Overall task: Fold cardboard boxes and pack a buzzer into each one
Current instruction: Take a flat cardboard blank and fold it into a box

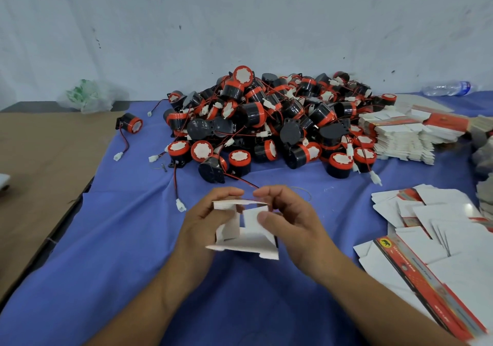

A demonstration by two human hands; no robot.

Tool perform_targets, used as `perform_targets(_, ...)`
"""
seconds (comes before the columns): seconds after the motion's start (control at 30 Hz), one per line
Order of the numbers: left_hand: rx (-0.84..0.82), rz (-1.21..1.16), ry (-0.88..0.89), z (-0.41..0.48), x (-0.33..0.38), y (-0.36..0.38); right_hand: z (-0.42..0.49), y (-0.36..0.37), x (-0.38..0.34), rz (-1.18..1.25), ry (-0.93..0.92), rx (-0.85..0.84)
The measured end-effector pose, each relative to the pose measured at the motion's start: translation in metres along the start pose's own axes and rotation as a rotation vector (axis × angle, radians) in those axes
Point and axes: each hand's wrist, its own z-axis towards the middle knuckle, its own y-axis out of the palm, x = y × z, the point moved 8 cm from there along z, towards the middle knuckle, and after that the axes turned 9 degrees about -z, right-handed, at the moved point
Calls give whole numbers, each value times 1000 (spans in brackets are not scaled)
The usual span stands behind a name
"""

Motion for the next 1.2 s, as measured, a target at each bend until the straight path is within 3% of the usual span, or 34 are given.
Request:
perform_targets(0.1, -116, 20, 35, -8, 9, 26, 3, -19, 5, 103, 64, 200)
perform_targets(0.23, -312, 343, 341, -26, 19, 48, 3, -28, 3, 169, 45, 221)
perform_targets(0.37, -124, 256, 341, -19, 21, 28, 0, -18, 0, -57, -13, 225)
perform_targets(0.5, -53, 63, 240, -14, 15, 19, -6, -3, -8, -135, -114, 98)
perform_targets(0.67, 38, -70, 127, -6, 7, 1, -8, 7, -5, -227, -113, -16)
perform_targets(0.83, 114, 173, 246, -18, 13, 11, -2, -2, -6, -33, -89, 138)
perform_targets(0.97, -16, 413, 332, -25, 16, 28, 2, -11, -1, 139, 7, 177)
perform_targets(1.2, 48, 615, 584, -27, 40, 26, -2, -3, -11, -121, -56, -12)
